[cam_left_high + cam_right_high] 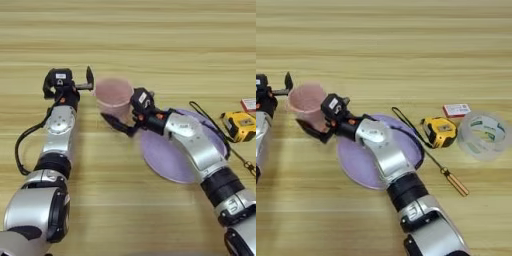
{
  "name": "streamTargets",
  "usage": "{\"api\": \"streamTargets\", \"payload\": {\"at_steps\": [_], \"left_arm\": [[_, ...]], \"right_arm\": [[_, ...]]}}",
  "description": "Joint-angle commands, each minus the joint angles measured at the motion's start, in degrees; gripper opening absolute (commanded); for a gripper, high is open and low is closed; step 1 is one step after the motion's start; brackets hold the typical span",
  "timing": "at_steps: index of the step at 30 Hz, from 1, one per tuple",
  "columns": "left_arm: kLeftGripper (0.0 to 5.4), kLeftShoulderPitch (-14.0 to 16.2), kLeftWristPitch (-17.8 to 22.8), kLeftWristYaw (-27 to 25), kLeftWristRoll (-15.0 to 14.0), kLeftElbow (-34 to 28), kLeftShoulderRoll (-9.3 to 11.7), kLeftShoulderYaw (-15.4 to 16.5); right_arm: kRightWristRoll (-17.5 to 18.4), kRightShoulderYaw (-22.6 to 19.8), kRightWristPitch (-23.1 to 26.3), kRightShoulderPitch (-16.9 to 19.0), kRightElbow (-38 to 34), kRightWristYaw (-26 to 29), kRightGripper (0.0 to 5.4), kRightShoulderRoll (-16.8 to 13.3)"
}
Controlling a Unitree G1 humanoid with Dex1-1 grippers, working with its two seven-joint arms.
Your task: Move the objects on the table
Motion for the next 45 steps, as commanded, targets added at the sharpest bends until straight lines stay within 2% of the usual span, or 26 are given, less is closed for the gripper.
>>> {"api": "streamTargets", "payload": {"at_steps": [1, 5, 9, 16, 20, 30, 45], "left_arm": [[5.4, 0.6, 0.9, 0.4, 0.5, -0.9, -0.1, -0.2], [5.4, 0.7, 1.0, 0.7, 0.6, -1.2, -0.3, -0.3], [5.4, 0.8, 1.1, 1.1, 0.8, -1.6, -0.6, -0.6], [5.4, 1.2, 1.5, 1.5, 1.0, -2.7, -0.9, -0.9], [5.4, 1.4, 1.7, 1.7, 1.0, -3.2, -1.0, -1.1], [5.4, 1.6, 2.1, 1.8, 1.0, -3.7, -1.0, -1.2], [5.4, 1.6, 2.2, 1.7, 1.0, -3.7, -0.9, -1.1]], "right_arm": [[1.3, -2.8, 3.7, 1.7, -6.9, -1.7, 4.39, -2.5], [2.2, -5.7, 6.4, 4.2, -13.4, -3.2, 4.38, -5.0], [3.1, -8.3, 8.3, 8.7, -18.8, -4.4, 4.38, -8.0], [4.0, -10.5, 9.7, 16.6, -23.5, -5.4, 4.38, -11.4], [4.7, -11.4, 10.1, 18.9, -24.2, -5.6, 4.38, -12.3], [5.2, -11.8, 8.4, 21.4, -20.9, -6.2, 4.38, -12.8], [3.2, -10.4, 3.4, 23.0, -16.1, -7.1, 4.37, -12.9]]}}
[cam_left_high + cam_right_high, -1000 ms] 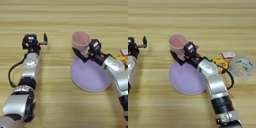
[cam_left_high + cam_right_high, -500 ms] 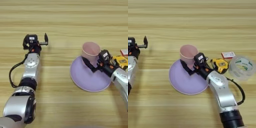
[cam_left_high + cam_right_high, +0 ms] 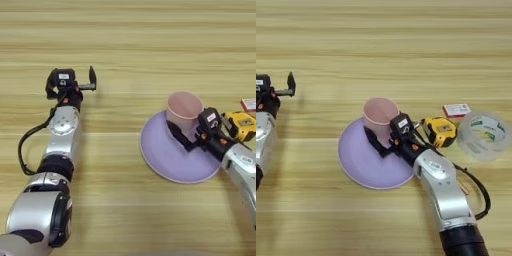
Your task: Move the objects on the table
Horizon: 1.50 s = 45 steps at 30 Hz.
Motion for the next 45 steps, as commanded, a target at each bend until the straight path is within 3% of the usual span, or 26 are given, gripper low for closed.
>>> {"api": "streamTargets", "payload": {"at_steps": [1, 8, 9, 16, 30, 36, 45], "left_arm": [[5.4, 0.3, 0.9, 0.2, 0.6, -0.5, 0.2, -0.1], [5.4, 0.2, 0.9, 0.3, 0.7, -0.4, 0.2, -0.1], [5.4, 0.2, 0.9, 0.3, 0.7, -0.4, 0.2, -0.1], [5.4, 0.1, 0.9, 0.4, 0.7, -0.3, 0.2, -0.2], [5.4, -0.1, 0.9, 0.7, 0.9, 0.0, 0.0, -0.5], [5.4, -0.2, 1.0, 0.9, 1.0, -0.1, -0.2, -0.5], [5.4, -0.4, 1.1, 1.4, 1.5, -0.1, -0.7, -0.4]], "right_arm": [[-0.7, 0.4, -0.7, 0.9, 1.5, -0.5, 4.36, -0.6], [-0.5, 0.8, -1.1, 1.7, 1.3, -0.4, 4.36, -0.8], [-0.4, 0.8, -1.1, 1.9, 1.1, -0.4, 4.72, -0.8], [-0.1, 0.9, -1.1, 3.1, -0.3, -0.2, 5.38, -1.3], [0.8, -0.1, -0.3, 4.3, -4.5, -0.4, 5.38, -2.6], [1.2, -0.5, 1.6, 7.0, -8.0, -0.1, 5.38, -4.2], [2.7, -3.2, 4.5, 14.0, -15.5, 1.3, 5.38, -8.9]]}}
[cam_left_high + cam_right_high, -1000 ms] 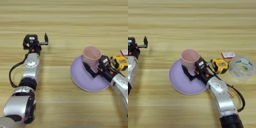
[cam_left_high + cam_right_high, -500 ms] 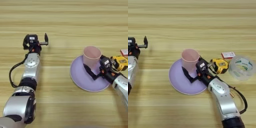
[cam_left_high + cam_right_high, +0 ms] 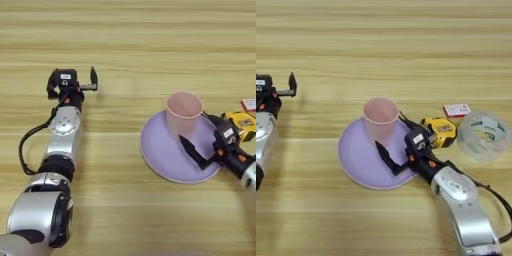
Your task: Move the objects on the table
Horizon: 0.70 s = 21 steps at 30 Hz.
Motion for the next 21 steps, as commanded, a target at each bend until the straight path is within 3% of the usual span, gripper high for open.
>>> {"api": "streamTargets", "payload": {"at_steps": [1, 8, 14, 21], "left_arm": [[5.4, -0.3, 1.0, 0.7, 0.5, -0.1, -0.4, -0.2], [5.4, -0.2, 0.9, 0.9, 0.7, -0.4, -0.6, -0.4], [5.4, 0.5, 2.0, 0.6, 0.5, -1.7, -1.8, -0.9], [5.4, 1.1, 2.8, -0.2, 0.6, -3.1, -1.8, -1.2]], "right_arm": [[1.0, -1.4, 1.8, 2.8, -3.5, 1.0, 5.38, -2.4], [3.0, -3.7, 3.2, 6.9, -9.1, 2.8, 5.38, -5.7], [8.6, -11.5, 5.5, 11.1, -14.8, 6.3, 5.38, -10.7], [9.1, -14.6, 9.7, 12.6, -11.0, 7.9, 5.38, -14.1]]}}
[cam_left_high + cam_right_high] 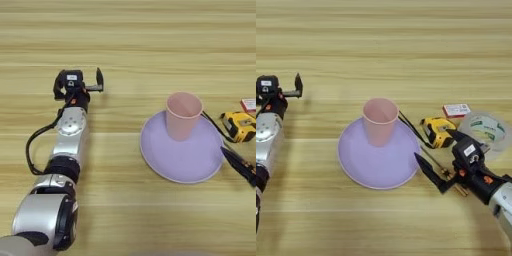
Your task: Move the objects on the table
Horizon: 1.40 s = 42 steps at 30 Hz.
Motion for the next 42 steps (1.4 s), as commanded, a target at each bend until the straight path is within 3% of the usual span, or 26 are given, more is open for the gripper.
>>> {"api": "streamTargets", "payload": {"at_steps": [1, 9, 16, 26, 42], "left_arm": [[5.4, 0.4, 1.5, -0.4, 0.4, -1.1, 0.2, -0.4], [5.4, 0.5, 2.0, -0.7, 0.3, -1.5, 0.7, -0.1], [5.4, 0.6, 2.1, -0.9, 0.3, -1.8, 0.9, 0.1], [5.4, 0.7, 2.3, -0.9, 0.3, -2.2, 0.8, 0.1], [5.4, 1.1, 2.8, -0.6, 0.4, -3.1, 0.5, -0.1]], "right_arm": [[0.7, -0.8, 3.1, 1.2, 2.3, 1.3, 5.38, -1.7], [0.9, -1.4, 5.8, 2.1, 4.0, 2.2, 5.38, -2.1], [0.6, -1.7, 12.0, 2.1, 7.3, 0.8, 5.38, -2.7], [0.6, -1.7, 13.7, 1.0, 12.4, 0.7, 5.38, -2.5], [0.9, -0.5, 15.0, 1.5, 14.4, 2.4, 3.66, -3.1]]}}
